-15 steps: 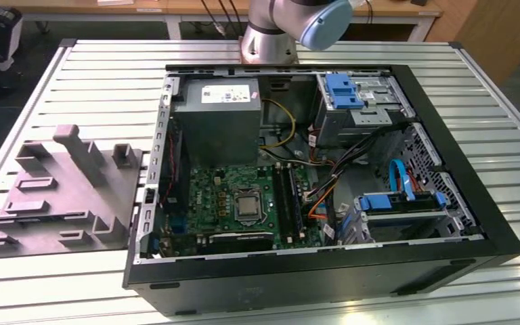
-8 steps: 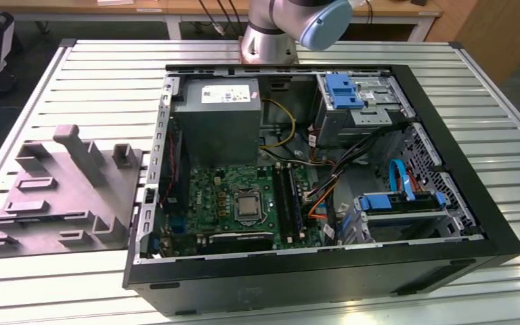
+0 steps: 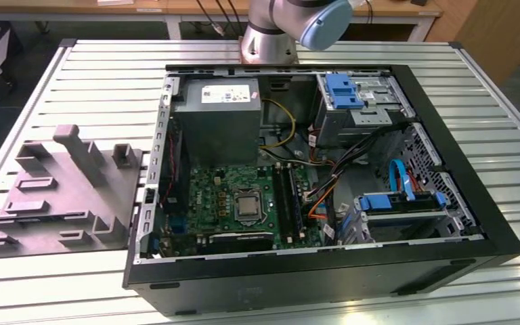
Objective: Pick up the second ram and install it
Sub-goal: 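Reach for the second ram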
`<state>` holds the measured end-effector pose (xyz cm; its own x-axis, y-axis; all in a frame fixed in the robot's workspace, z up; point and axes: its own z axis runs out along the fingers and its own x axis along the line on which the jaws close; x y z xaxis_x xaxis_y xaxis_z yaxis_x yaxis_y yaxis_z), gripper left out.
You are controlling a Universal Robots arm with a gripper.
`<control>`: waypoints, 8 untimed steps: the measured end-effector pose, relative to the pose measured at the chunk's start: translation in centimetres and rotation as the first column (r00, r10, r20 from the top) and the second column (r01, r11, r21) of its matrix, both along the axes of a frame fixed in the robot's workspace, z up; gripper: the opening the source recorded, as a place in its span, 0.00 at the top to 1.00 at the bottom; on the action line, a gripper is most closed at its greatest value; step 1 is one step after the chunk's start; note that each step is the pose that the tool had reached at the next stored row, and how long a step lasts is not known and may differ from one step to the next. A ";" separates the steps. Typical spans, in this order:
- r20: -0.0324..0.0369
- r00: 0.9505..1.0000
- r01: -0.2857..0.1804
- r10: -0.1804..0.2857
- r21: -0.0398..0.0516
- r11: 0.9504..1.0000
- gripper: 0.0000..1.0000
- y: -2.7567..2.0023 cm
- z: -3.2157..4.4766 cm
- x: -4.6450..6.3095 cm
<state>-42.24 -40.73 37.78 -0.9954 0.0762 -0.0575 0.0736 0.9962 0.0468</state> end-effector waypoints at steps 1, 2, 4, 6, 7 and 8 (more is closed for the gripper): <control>0.000 1.000 0.000 0.000 0.000 1.000 0.90 -0.04 -0.09 -0.1; 0.000 1.000 0.000 0.000 0.000 1.000 0.90 -0.10 -0.19 -0.2; 0.000 1.000 0.000 0.000 0.000 1.000 0.90 -0.20 -0.39 -0.4; -0.001 1.000 0.000 0.000 0.000 1.000 0.90 -0.32 -0.61 -0.5; -0.002 1.000 0.000 0.000 0.000 1.000 0.90 -0.41 -0.73 -0.5; -0.003 1.000 0.000 0.000 0.000 1.000 0.90 -0.51 -0.85 -0.5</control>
